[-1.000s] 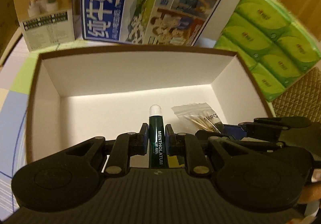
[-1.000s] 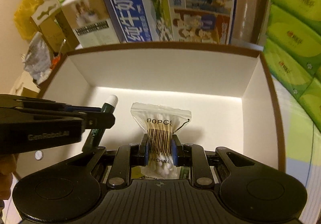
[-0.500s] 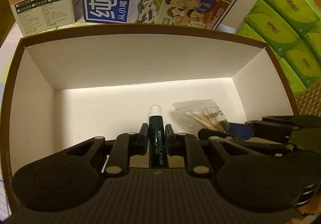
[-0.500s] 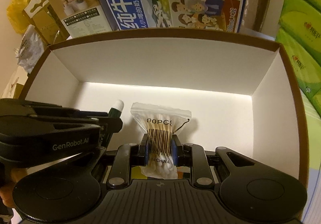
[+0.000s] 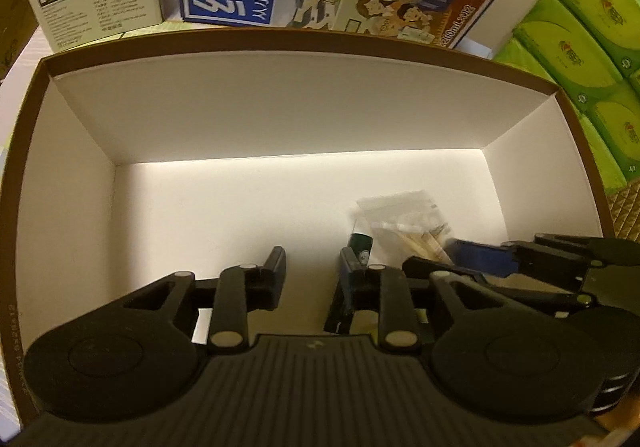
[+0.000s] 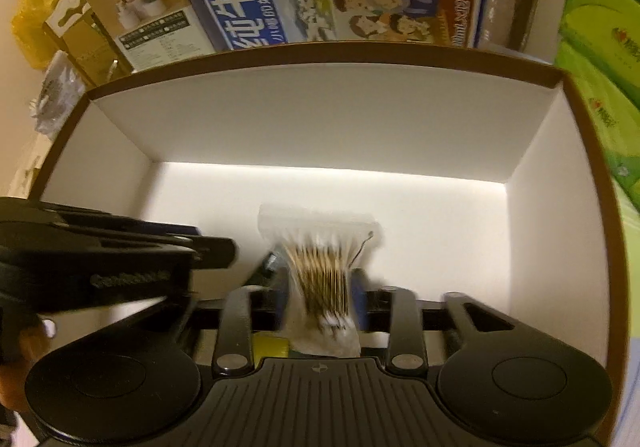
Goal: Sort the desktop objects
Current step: 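Open both grippers to release the lip balm and swab bag into the box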
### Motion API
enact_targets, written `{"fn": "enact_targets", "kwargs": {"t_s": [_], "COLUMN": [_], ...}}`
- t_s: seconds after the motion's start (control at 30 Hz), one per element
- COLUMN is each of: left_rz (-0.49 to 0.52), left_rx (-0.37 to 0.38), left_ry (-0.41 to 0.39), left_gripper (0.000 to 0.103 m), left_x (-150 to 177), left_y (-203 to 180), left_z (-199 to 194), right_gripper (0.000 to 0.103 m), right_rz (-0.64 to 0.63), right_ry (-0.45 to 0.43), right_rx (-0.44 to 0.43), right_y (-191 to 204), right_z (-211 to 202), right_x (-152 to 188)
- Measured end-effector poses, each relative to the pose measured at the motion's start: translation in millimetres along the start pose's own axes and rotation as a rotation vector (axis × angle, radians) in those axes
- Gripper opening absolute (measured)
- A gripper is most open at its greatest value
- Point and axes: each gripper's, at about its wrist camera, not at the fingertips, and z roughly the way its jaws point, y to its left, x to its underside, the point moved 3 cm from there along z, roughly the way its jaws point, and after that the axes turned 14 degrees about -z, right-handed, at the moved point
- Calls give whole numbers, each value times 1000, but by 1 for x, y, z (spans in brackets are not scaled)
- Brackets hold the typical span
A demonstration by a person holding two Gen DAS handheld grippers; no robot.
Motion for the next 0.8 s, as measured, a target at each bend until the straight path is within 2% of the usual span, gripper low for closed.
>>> {"fn": "enact_targets", "kwargs": {"t_s": [0.03, 0.1, 0.2, 0.3, 0.4, 0.53, 0.8], "left_rz": [0, -2, 4, 9, 22, 36, 54], "left_rx": [-2, -1, -15, -26, -34, -33, -30], "left_ry": [1, 3, 3, -3, -16, -39, -88], "left_gripper": [28, 34, 35, 48, 50, 62, 69], "left_x": [0, -1, 0, 1, 2, 3, 12], "left_y": [2, 4, 6, 7, 6, 5, 3], "left_z": [-1, -2, -4, -8, -14, -26, -54], "right_gripper": [71, 73, 76, 82, 87, 91, 98], "right_rz": [-9, -15, -20, -14, -12, -20, -48], "right_ry": [-7, -12, -11, -23, -29, -46, -74], "right_rx": [4, 7, 7, 14, 15, 29, 43], "right_y": [0, -1, -2, -2, -2, 2, 14], "right_z": [-2, -5, -9, -15, -23, -34, -55], "right_x": [1, 3, 5, 7, 7, 8, 16]}}
